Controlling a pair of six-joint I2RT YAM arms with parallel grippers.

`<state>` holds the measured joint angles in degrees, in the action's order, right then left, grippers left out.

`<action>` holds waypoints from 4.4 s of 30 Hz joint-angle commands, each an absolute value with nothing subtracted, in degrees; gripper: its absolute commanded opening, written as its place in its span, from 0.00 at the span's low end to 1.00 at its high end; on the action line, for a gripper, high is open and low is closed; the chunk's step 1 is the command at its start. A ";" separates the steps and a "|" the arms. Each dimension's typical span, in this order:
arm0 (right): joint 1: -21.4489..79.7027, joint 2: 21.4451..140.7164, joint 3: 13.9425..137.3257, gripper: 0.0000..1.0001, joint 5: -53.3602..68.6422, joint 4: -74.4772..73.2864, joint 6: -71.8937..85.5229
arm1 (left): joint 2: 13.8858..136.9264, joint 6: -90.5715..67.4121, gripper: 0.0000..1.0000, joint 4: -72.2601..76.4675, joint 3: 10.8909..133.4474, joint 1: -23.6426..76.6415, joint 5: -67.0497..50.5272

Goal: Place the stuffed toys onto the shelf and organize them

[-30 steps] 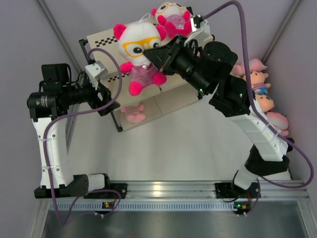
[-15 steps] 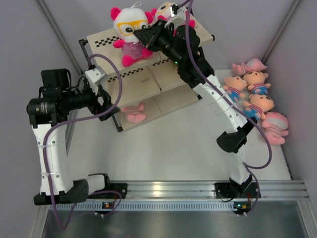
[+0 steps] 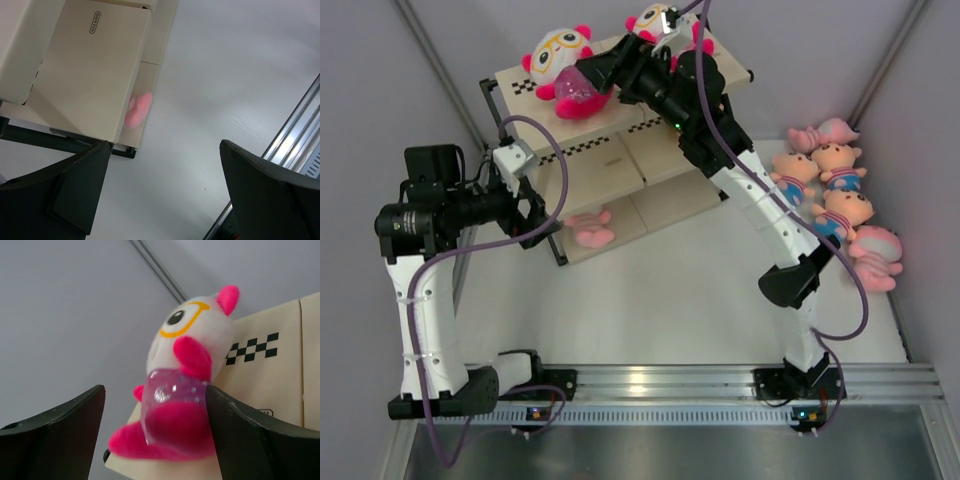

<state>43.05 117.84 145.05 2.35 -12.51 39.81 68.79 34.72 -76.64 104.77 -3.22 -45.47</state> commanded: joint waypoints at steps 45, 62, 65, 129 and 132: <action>-13.01 100.88 71.10 0.66 8.53 1.23 36.29 | 31.99 28.13 0.99 -52.03 41.31 -4.48 -9.49; -10.46 99.52 67.16 0.00 -0.69 2.29 34.29 | 35.07 28.39 0.99 -51.51 41.31 -7.03 -10.02; -6.96 88.62 64.52 0.00 -2.89 -3.50 27.37 | 34.81 28.48 0.99 -50.71 40.87 -7.03 -10.20; 33.05 87.19 84.74 0.77 -4.40 -5.20 17.93 | 28.12 29.09 0.99 -46.49 36.39 -9.67 -9.58; 33.05 87.10 83.59 0.77 -3.08 -2.99 18.19 | 28.21 29.18 0.99 -46.49 36.39 -9.58 -9.67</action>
